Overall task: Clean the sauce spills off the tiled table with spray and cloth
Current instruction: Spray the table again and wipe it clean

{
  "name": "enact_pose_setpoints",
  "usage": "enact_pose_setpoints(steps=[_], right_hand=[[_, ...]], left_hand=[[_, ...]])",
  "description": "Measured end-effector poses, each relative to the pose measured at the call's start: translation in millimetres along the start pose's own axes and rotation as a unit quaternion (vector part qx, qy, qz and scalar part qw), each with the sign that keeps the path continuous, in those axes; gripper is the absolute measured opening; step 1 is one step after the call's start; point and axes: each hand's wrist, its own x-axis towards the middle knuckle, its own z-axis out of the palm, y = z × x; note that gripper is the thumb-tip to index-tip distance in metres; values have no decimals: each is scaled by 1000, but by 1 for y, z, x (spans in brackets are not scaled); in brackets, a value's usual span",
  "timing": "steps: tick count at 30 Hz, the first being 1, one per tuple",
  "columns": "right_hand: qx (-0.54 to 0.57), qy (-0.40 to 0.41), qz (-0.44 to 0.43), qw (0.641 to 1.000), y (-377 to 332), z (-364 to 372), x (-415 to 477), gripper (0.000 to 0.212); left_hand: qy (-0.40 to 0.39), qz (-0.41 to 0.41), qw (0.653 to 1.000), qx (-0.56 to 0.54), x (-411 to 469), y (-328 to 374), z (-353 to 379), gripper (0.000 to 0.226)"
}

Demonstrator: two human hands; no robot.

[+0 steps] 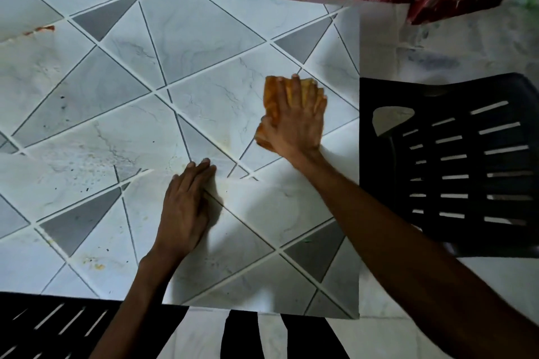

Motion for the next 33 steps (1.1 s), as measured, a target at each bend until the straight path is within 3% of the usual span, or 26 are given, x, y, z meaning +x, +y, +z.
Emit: enact_pose_setpoints(steps=[4,7,9,12,15,17,19,23,28,30,33], right_hand=[[17,-6,-173,985,-16,8,-87,82],[48,-22,-222,974,25,11,-164,86],[63,-25,-202,977,63,12,-180,88],[42,-29,-101,994,101,8,-145,83],[-5,-3,28,1000,88,4,-57,76],[-14,5,70,997,53,-1,-1,78],[-14,15,40,999,1,-1,25,83],[26,27,-139,990,-78,12,-30,76],[58,-25,-293,954,-28,12,-146,85],[40,-29,-278,959,10,11,-140,85],[9,-34,-133,991,37,11,-70,79]], left_hand=[[18,1,1000,-18,1,2,-3,81],[51,7,998,-26,7,7,-5,76],[71,-13,997,-17,13,11,-3,63],[82,-75,993,31,18,18,4,46],[77,-85,992,58,27,18,2,38],[70,-62,994,53,31,13,-4,38],[70,-46,996,11,36,1,-15,38],[77,-35,996,33,48,-36,-41,42],[62,-28,994,82,51,-74,-55,49],[45,-35,996,71,49,-78,-54,53],[42,-28,997,62,44,-78,-51,54]])
